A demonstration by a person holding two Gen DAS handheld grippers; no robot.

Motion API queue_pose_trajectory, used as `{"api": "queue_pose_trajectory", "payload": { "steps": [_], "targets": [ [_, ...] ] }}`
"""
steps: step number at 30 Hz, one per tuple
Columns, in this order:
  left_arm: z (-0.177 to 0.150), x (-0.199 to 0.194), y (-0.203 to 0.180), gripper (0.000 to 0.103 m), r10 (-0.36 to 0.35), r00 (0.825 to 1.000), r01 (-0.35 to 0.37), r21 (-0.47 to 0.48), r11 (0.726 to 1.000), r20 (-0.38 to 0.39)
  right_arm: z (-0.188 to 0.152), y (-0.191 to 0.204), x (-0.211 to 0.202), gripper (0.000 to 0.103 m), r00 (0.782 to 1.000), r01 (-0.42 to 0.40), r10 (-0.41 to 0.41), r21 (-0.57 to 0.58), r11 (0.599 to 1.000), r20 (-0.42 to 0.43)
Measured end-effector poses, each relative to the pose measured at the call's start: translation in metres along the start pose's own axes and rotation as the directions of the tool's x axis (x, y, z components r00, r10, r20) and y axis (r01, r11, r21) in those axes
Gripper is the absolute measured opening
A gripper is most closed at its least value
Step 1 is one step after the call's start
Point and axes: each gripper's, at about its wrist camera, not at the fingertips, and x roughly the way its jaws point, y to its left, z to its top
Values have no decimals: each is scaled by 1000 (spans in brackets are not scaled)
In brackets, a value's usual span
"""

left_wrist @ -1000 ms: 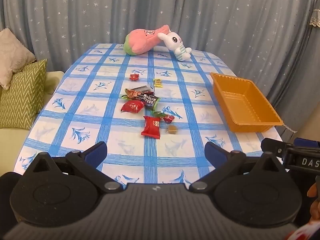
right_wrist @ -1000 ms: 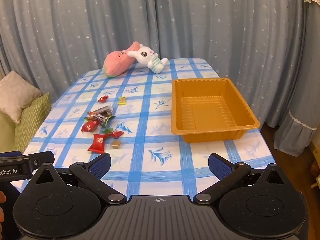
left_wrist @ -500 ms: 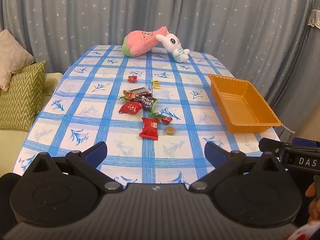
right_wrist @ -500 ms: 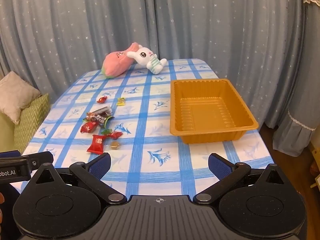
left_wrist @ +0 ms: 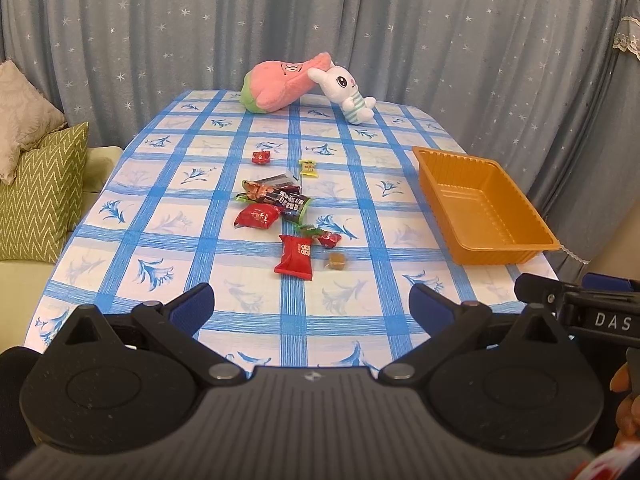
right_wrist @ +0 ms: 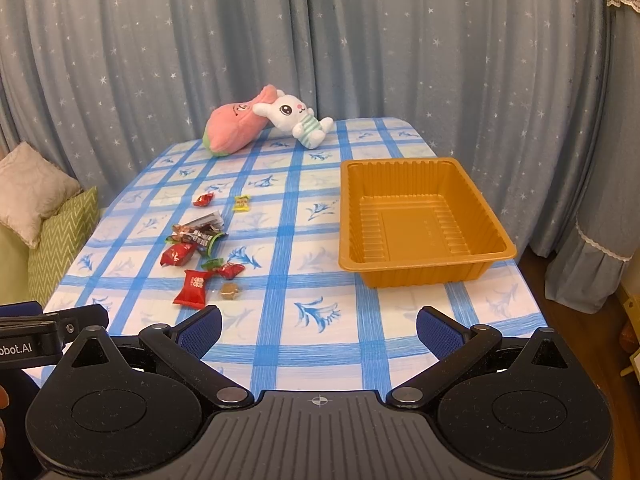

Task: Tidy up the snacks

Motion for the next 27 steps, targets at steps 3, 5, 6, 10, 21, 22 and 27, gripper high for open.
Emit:
{"api": "queue_pose_trajectory", "payload": {
  "steps": [3,5,6,10,21,22,27],
  "targets": [
    [0,0,-1,103,-1,1000,1,1,1000,0,1,-1,-1,103,1000,0,0,-2,1000,-1],
    [0,1,-1,103,-1,1000,1,1,1000,0,0,0,0,103,1000,-1,1,-1,1000,-1],
    [0,1,-2,103,-1,1000,1,2,1000,1,1,-1,-1,103,1000,0,0,-2,1000,-1],
    [0,1,-1,103,0,1000,0,2,1000,0,0,-1,0,103,1000,0,0,-1,1000,0],
    [0,1,-2,103,0,1000,0,3,1000,0,1,-2,0,103,1000,1,-1,-2,1000,-1],
    [0,1,-2,103,0,1000,0,3,1000,0,1,-3,0,103,1000,0,0,-2,1000,-1],
    [0,1,-3,103,0,1000,0,2,1000,0,1,-3,0,103,1000,0,0,-1,1000,-1]
  ]
}}
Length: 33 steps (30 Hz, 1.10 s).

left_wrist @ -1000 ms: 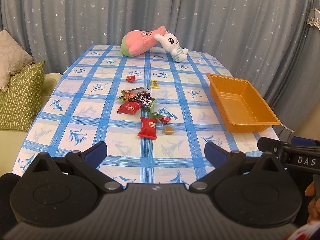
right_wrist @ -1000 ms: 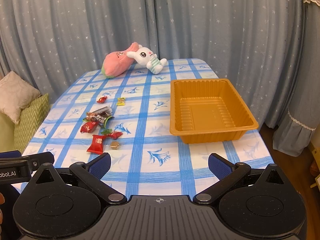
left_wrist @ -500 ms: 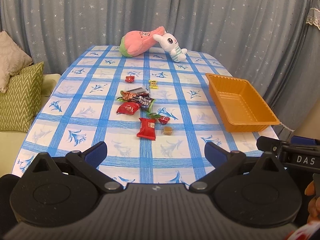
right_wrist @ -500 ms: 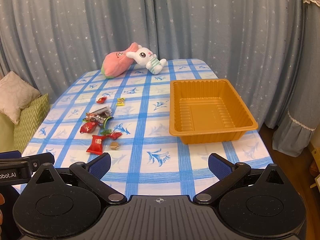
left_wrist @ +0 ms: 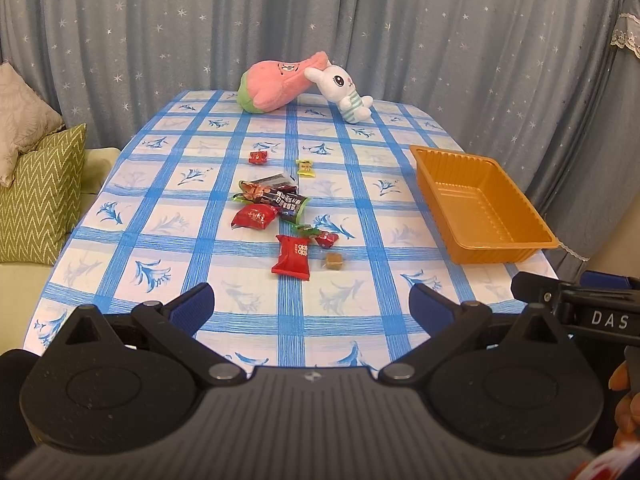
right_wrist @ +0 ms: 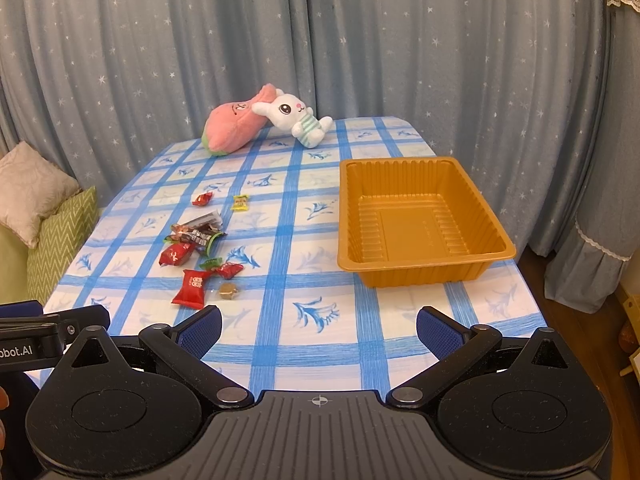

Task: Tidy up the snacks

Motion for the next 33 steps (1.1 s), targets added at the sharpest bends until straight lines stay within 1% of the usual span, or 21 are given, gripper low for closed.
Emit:
{"api": "queue_pose_trajectory", "payload": {
  "steps": [33],
  "targets": [
    [0,1,-2,103,1,1000,-1,0,1000,0,0,1,0,103,1000,-2,2,3,1000,1]
  ]
}}
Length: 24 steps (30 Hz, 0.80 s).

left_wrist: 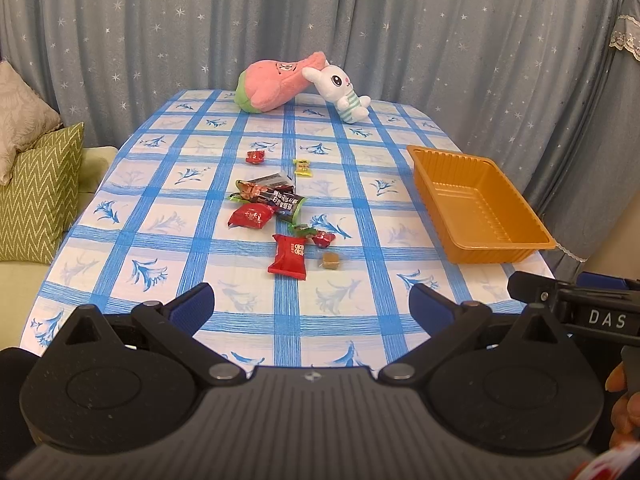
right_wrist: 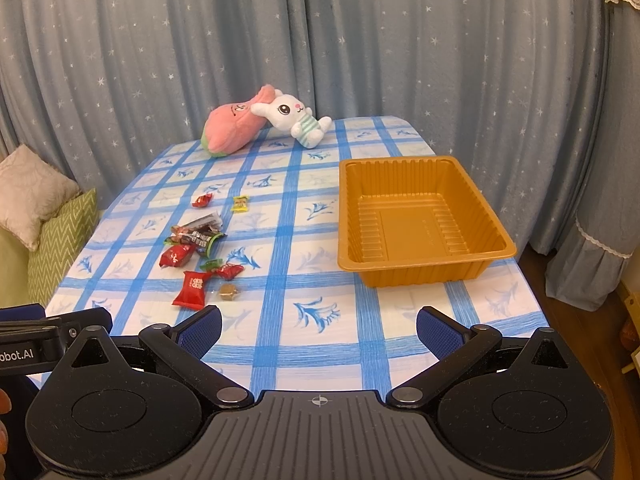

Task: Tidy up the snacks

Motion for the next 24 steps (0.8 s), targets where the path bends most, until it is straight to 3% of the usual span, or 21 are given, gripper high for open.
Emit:
{"api": "queue_pose_trajectory", "payload": {
  "steps": [9,19,24],
  "targets": [
    [2,21,3,103,12,1000,-12,-1,1000,-12,1,-6,14,102,1000,6,-7,15,1000,22],
    [20,94,50,103,44,998,-43,42,998,-38,2,15,81,102,999,-32,32,7,999,35],
    [26,127,69,103,54,998,-52,59,997,-32,-2,35,130,84,997,-76,76,0,997,12]
  ]
}}
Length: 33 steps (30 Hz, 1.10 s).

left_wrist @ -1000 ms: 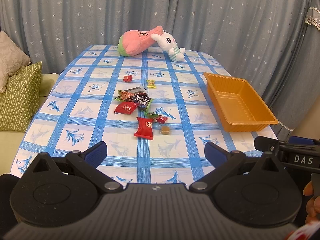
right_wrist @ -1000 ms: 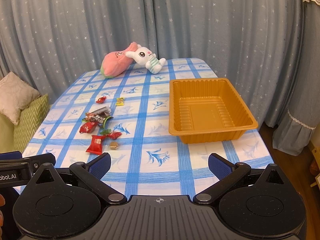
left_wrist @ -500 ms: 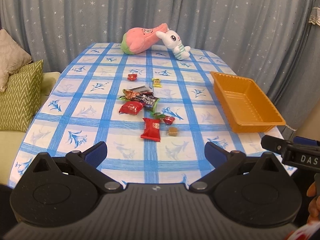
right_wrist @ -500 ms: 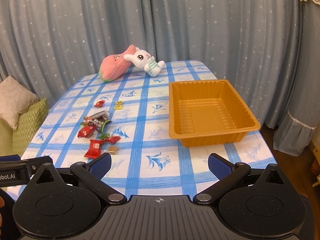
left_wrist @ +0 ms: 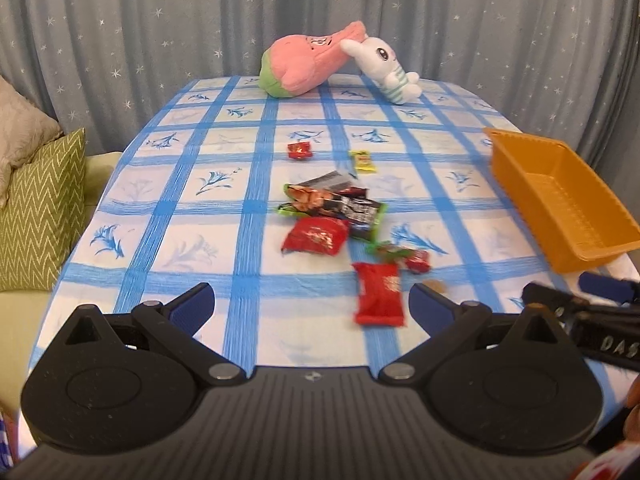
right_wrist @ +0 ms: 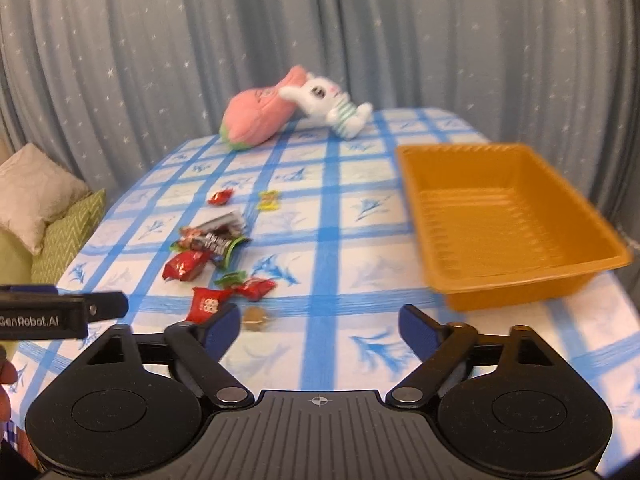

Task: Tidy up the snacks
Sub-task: 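Grasp the red candy packet with the left gripper while the right grasps a brown candy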

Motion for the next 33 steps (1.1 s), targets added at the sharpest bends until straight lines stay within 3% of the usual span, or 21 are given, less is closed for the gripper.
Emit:
{"api": "queue_pose_trajectory", "payload": {
  "steps": [8,15,19,22,26,33],
  "targets": [
    [-1,34,22,100,-17,1000,16,-45,999,-17,-10,18,63,60,998,-48,47,-18,999,-51],
    [-2,48,28,100,-41,998,38,-73,997,-40,-15,32,100,56,995,-61,57,-52,997,-84],
    [-4,52,27,100,-55,997,50,-74,996,-54,-14,37,106,55,997,-51,45,-87,995,-66],
    [-4,54,26,100,-56,997,51,-75,996,-60,-16,40,105,47,998,-30,22,-131,991,-58],
    [-5,55,23,100,-62,996,58,-68,996,-57,-16,40,103,24,998,-35,26,-146,989,-63],
    [-6,57,15,100,-96,995,94,-52,994,-41,-15,32,96,21,998,-51,45,-110,993,-52]
  ]
}}
